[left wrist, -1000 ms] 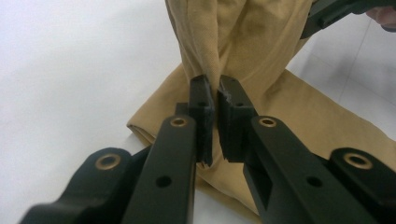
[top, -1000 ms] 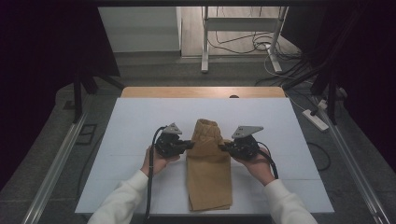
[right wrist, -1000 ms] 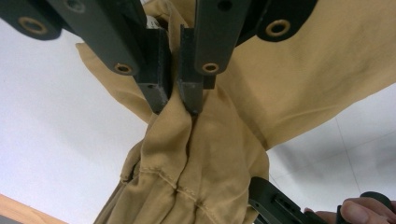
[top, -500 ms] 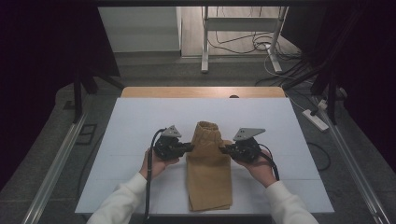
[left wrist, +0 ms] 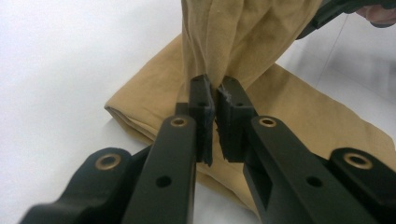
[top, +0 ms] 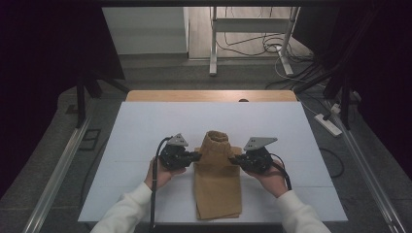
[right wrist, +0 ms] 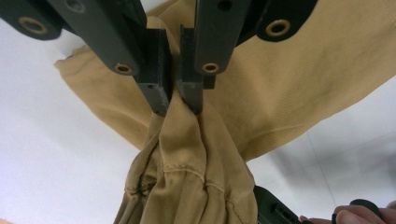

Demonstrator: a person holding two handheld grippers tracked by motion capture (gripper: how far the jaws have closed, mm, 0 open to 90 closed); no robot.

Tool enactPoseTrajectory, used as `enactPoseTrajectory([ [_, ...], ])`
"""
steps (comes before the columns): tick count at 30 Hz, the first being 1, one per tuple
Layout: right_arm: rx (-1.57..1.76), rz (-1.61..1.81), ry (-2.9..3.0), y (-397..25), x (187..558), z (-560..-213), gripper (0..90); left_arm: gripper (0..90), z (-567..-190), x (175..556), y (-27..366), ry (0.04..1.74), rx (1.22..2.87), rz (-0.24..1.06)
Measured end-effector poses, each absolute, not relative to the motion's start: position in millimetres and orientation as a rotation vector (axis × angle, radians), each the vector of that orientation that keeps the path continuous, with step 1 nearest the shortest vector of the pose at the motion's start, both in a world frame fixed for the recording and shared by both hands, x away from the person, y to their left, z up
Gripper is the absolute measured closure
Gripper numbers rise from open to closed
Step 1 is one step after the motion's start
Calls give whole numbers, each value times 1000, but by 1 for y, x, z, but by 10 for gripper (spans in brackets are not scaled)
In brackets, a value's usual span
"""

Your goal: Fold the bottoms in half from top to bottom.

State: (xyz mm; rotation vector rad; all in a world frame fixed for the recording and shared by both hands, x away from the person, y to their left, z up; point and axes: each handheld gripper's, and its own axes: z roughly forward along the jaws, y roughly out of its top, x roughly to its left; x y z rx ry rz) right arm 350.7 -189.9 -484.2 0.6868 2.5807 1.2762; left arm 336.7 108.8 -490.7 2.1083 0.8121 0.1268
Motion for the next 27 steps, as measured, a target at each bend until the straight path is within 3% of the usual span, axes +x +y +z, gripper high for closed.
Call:
enactPoseTrajectory([
  [27,682,1268,2600,-194,329,-491,840,837,-496,321,107,789,2132,103],
])
